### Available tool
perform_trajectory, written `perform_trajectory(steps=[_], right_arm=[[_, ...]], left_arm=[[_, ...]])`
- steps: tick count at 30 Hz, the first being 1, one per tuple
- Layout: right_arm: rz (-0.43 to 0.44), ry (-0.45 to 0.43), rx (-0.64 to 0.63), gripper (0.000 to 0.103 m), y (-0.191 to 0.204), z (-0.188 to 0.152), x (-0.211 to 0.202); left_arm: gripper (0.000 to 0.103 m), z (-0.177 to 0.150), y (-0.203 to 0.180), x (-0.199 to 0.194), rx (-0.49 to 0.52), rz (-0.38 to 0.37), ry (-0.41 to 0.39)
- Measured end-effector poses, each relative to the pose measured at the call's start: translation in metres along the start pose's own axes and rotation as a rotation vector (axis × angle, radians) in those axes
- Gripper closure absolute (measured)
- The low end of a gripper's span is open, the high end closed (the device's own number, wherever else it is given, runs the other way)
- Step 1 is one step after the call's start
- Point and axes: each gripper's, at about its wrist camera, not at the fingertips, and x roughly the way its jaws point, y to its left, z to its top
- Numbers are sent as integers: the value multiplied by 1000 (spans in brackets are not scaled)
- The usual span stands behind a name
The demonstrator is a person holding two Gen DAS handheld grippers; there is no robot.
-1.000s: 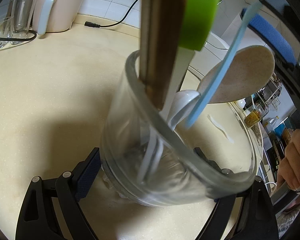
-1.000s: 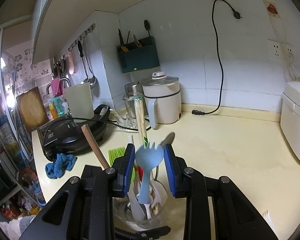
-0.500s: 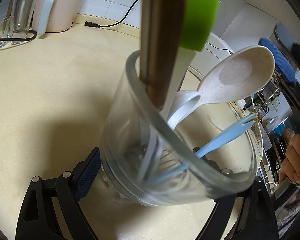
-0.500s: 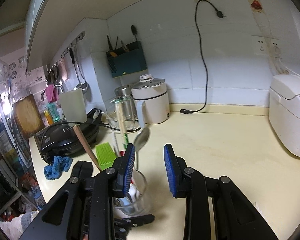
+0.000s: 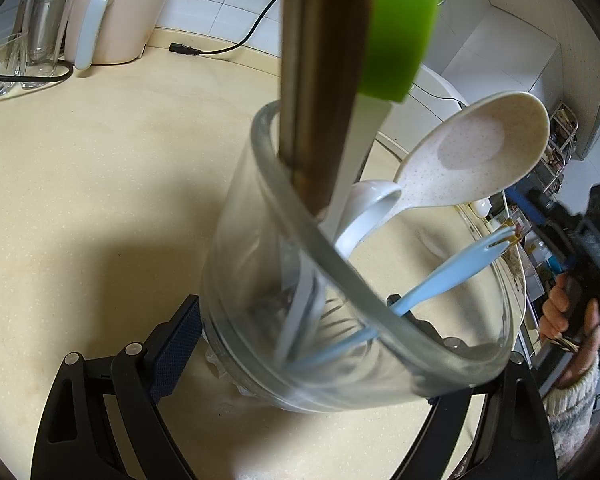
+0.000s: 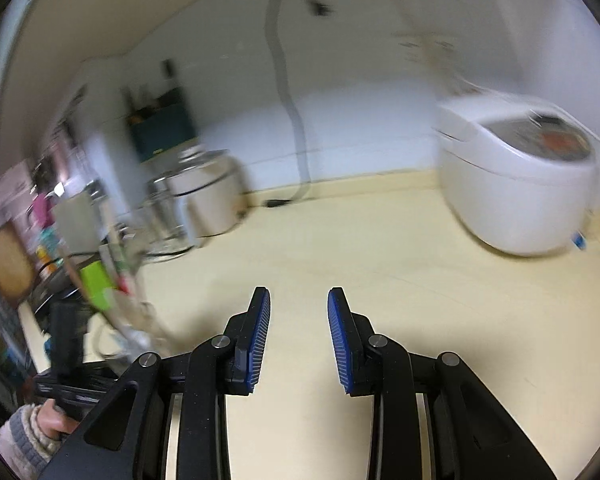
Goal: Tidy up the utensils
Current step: 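Open the right tool and move it over the white plastic fork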
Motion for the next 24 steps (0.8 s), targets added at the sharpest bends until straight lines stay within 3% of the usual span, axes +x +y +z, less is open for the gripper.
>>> perform_trajectory(steps=[5,9,18,24], right_arm=[[-115,15,119,73,-59,-17,-6],[-151,81,217,73,-90,-30,0],[-181,210,182,73,-88,-43,29],[-202,250,195,73,-94,-48,41]], left_arm=[[12,0,0,0,0,0,0],[12,0,1,0,0,0,0],[12,0,1,0,0,0,0],[12,0,1,0,-1,-1,0]])
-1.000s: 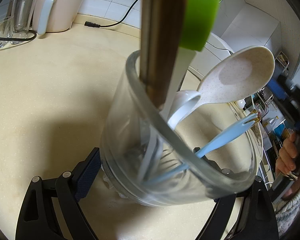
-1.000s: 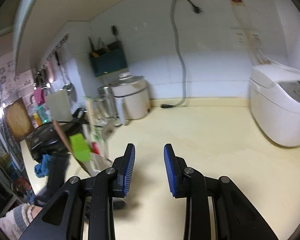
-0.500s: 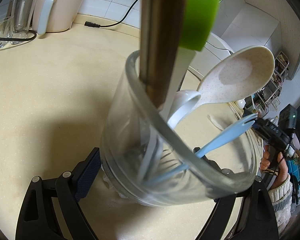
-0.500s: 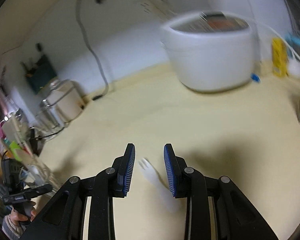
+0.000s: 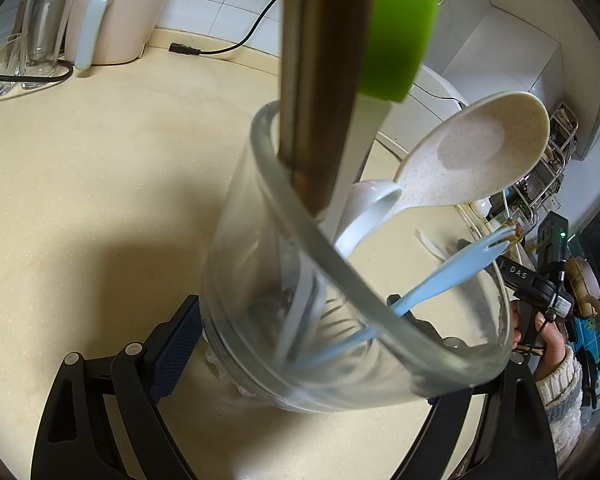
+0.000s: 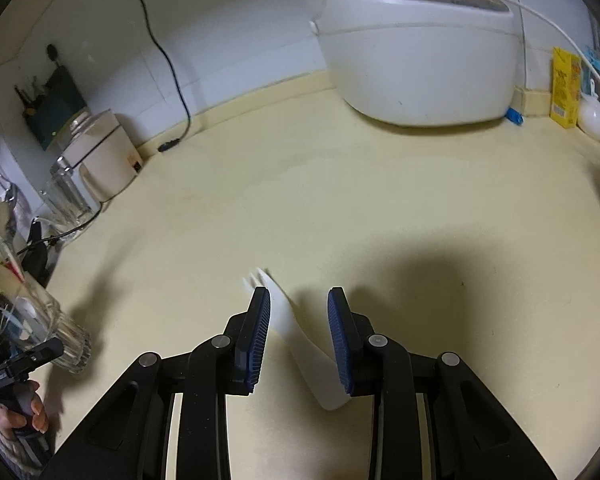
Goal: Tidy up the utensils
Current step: 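Open the right tool and move it over the white plastic fork, then lower the right tool onto the white fork handle and close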
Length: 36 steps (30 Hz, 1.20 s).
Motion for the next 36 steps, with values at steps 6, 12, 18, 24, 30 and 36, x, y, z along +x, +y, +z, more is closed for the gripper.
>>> perform_trajectory(steps=[6,12,18,24,30,36], right_arm=[[12,48,50,73,-9,-3,12],[82,69,20,73,4,-6,16],[139,80,-55,73,25,-11,17],[71,67,-148,73,41,-18,14],[29,66,-199,73,51,-21,16],[10,91,-222,73,55,-18,25]], left_arm=[[12,0,0,0,0,0,0],[12,0,0,0,0,0,0],[12,0,0,0,0,0,0],[12,0,0,0,0,0,0],[12,0,0,0,0,0,0],[12,0,0,0,0,0,0]])
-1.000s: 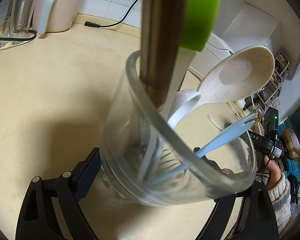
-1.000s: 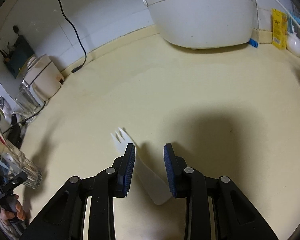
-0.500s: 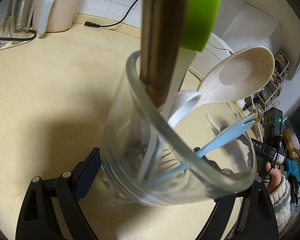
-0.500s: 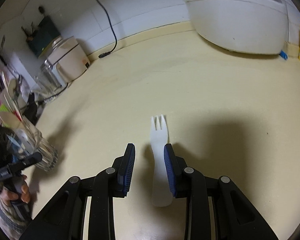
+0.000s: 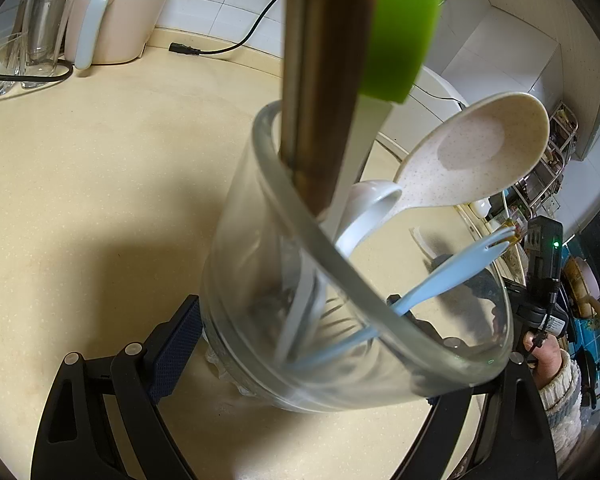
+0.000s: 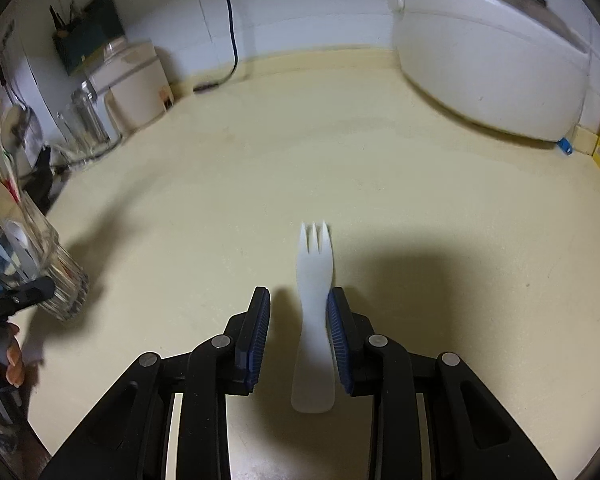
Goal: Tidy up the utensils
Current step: 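Lower the right tool onto the white fork handle and close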
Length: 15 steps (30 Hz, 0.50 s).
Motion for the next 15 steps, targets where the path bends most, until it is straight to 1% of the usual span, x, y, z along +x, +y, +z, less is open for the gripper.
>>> perform_trajectory(steps=[4,7,10,13,15], right_arm=[[-18,14,-73,73,15,2,6],[-15,21,-125,77,26,1,7],[-29,25,-164,78,35,-1,8],[-15,27,-180,78,39,-3,8],[18,30,-190,78,44,-4,7]], left_arm=[[12,0,0,0,0,0,0],[12,0,0,0,0,0,0],[12,0,0,0,0,0,0],[12,0,0,0,0,0,0],[12,0,0,0,0,0,0]])
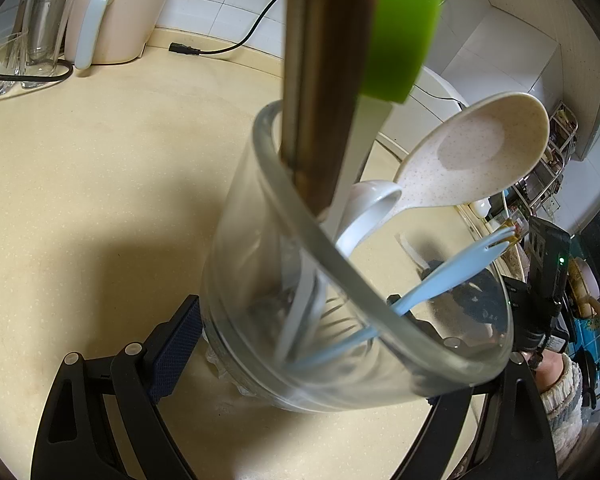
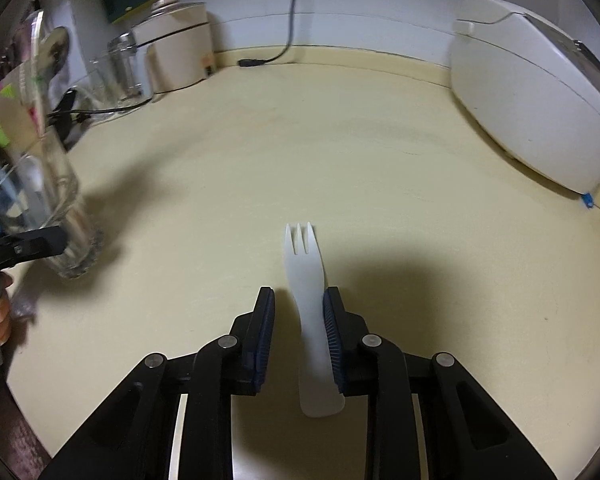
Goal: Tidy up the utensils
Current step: 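Lower the right tool onto the white fork handle and close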
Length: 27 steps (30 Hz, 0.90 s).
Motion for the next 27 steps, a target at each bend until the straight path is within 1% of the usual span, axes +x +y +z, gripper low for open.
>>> perform_trajectory(steps=[2,6,10,15,27], right_arm=[[36,1,-14,78,6,0,0],[76,5,-65,78,19,-1,0],[106,-5,-36,78,17,-3,-2],[104,-7,18,78,7,-3,-3],[95,-6,-4,77,11,-1,-1]], left_arm=[[12,0,0,0,0,0,0],[12,0,0,0,0,0,0],[12,0,0,0,0,-1,0],[12,0,0,0,0,-1,0],[12,0,1,0,0,0,0]])
